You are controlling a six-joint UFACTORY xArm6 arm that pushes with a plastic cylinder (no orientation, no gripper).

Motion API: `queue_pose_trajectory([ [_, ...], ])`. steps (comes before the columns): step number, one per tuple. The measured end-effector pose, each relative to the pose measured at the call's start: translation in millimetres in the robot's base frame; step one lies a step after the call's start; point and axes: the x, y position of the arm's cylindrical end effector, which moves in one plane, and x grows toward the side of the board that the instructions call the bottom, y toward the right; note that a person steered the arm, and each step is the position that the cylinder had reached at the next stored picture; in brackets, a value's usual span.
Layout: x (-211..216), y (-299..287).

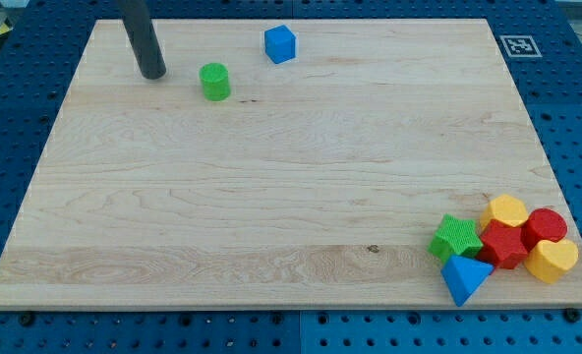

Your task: Move the green circle slightly downwards

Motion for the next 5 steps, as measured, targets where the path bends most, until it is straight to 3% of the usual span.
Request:
queue_pose_trajectory([
  [1, -27.3, 11.5],
  [3, -14.1, 61.9],
  [5, 10.5, 77.0],
])
